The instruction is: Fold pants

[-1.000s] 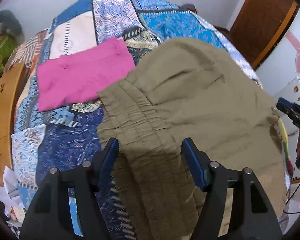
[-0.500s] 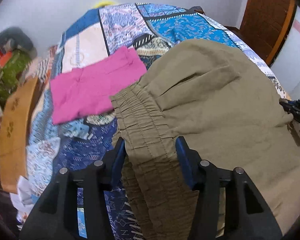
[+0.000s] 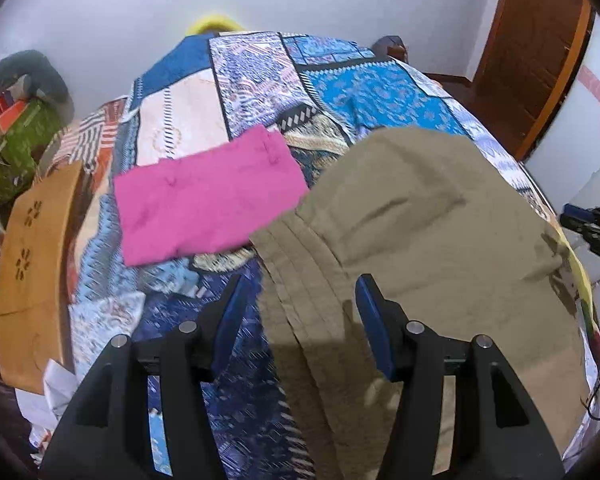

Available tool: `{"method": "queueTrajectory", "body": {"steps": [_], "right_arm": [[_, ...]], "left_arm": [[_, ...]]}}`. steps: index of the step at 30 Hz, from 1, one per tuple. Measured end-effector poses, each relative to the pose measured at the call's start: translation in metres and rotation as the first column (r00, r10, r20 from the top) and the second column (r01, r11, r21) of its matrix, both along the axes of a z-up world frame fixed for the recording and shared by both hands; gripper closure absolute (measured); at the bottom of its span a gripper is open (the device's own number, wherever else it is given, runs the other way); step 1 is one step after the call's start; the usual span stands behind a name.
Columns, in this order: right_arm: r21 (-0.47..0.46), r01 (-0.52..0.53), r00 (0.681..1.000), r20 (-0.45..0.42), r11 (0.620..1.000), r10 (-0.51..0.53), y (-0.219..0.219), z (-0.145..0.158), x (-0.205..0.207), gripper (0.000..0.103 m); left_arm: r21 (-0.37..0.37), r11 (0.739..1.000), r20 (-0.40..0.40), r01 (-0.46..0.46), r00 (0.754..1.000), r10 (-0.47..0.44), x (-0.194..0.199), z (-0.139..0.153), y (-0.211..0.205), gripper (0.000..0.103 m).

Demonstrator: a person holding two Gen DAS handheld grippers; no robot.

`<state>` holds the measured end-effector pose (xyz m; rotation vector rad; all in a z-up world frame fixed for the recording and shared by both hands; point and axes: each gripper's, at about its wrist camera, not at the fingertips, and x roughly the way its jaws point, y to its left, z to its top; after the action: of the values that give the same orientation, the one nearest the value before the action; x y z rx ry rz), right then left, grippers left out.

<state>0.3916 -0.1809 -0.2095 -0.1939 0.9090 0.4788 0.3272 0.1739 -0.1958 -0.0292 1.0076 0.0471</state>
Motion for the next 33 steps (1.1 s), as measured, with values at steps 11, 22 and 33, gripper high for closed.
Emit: {"method": "queueTrajectory", "body": {"steps": [11,22,33], "right_arm": [[0.045,-0.004,0.998,0.060,0.999,0.001,0.029,0.018,0.065,0.049],[0.042,-0.048,0.995,-0.084,0.998,0.052,0.075,-0.034,0.145,0.049],[0.071,-0.087,0.989,-0.111,0.994,0.095,0.096,-0.053,0.162,0.068]], "left_arm": [[-0.090,0.992,-0.097,-0.085,0.992,0.076,0.065,-0.039,0.031,0.036],[-0.173,0.983,-0.168,-0.059,0.985,0.029,0.092,-0.084,0.035,0.022],[-0.171,0.984,-0.162,-0.058,0.986,0.030,0.102,-0.091,0.030,0.044]]}}
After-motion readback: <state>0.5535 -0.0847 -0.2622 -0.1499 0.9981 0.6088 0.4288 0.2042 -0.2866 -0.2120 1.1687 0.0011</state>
